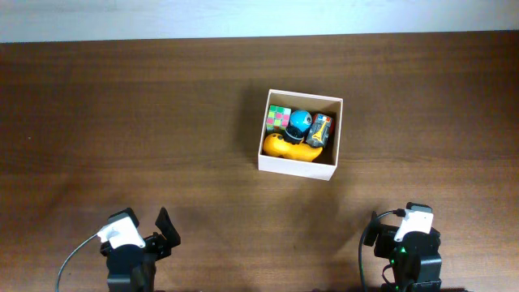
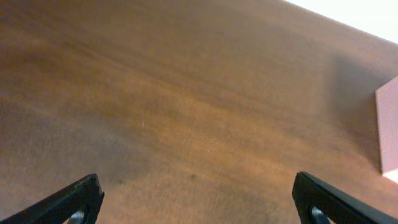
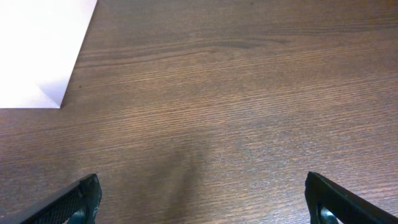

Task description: Pack container

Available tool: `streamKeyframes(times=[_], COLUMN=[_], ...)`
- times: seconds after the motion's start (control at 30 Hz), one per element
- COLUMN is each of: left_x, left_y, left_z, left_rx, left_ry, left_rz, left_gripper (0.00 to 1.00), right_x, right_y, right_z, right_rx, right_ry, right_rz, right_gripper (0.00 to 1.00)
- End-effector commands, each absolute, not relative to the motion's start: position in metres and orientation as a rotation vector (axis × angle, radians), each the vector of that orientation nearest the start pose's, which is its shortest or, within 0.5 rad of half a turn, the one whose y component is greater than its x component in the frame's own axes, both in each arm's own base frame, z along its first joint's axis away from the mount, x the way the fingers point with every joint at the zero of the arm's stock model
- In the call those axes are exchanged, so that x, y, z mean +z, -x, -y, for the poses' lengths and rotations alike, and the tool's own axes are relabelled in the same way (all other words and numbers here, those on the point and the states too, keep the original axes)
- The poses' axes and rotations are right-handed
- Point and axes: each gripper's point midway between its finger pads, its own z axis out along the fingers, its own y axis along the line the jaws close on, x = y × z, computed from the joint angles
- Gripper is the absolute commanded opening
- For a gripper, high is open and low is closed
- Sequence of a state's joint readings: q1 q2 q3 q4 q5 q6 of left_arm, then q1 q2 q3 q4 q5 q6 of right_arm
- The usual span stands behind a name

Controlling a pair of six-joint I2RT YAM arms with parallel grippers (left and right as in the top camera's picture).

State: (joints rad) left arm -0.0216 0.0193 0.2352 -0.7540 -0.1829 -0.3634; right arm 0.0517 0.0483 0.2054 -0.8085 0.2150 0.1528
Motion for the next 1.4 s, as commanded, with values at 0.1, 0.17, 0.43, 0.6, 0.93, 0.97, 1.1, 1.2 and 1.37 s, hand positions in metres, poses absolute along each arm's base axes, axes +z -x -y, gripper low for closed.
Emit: streamKeyframes(times=[0.1, 0.17, 0.43, 0.6, 0.93, 0.97, 1.1, 1.2, 1.37], left_x=[0.0953, 0.0944, 0.0944, 0.0944, 0.0944, 0.0944, 0.0944, 0.0944, 0.0944], left_y=[-0.1864, -0.1858, -0.1858, -0.1858, -0.1858, -0.1858, -0.1858, -0.1858, -0.1858], left_z=[-0.0259, -0.0259, -0.0259, -0.0259, -0.0259, -0.0259, -0.0259, -0.0259, -0.0259], left_rx=[-0.04, -0.039, -0.039, -0.039, -0.039, -0.039, -0.039, -0.039, -0.039], left_ry=[0.471, 0.472, 0.471, 0.472, 0.472, 0.472, 0.472, 0.472, 0.471], left_rz=[-2.087, -2.091, -2.091, -2.091, -2.091, -2.091, -2.091, -2.091, -2.091], left_gripper=[0.99, 0.99, 0.99, 0.99, 0.99, 0.99, 0.99, 0.99, 0.99], right_x=[0.0767, 0.0767, 0.0767, 0.0767, 0.0767, 0.0767, 0.0767, 0.0767, 0.0767], right_y=[-0.183, -0.183, -0.183, -0.183, -0.183, -0.183, -0.183, -0.183, -0.183], right_z=[0.0284, 0.0284, 0.0284, 0.0284, 0.0284, 0.0284, 0.0284, 0.0284, 0.0284], right_rx=[-0.13, -0.13, -0.13, -0.13, -0.13, -0.13, -0.13, -0.13, -0.13], right_ry=[-0.23, -0.23, -0.23, -0.23, -0.23, -0.23, -0.23, -0.23, -0.23], right_rz=[-2.19, -2.19, -2.19, -2.19, -2.19, -2.19, -2.19, -2.19, -2.19], right_gripper=[0.99, 0.99, 0.99, 0.99, 0.99, 0.99, 0.99, 0.99, 0.99])
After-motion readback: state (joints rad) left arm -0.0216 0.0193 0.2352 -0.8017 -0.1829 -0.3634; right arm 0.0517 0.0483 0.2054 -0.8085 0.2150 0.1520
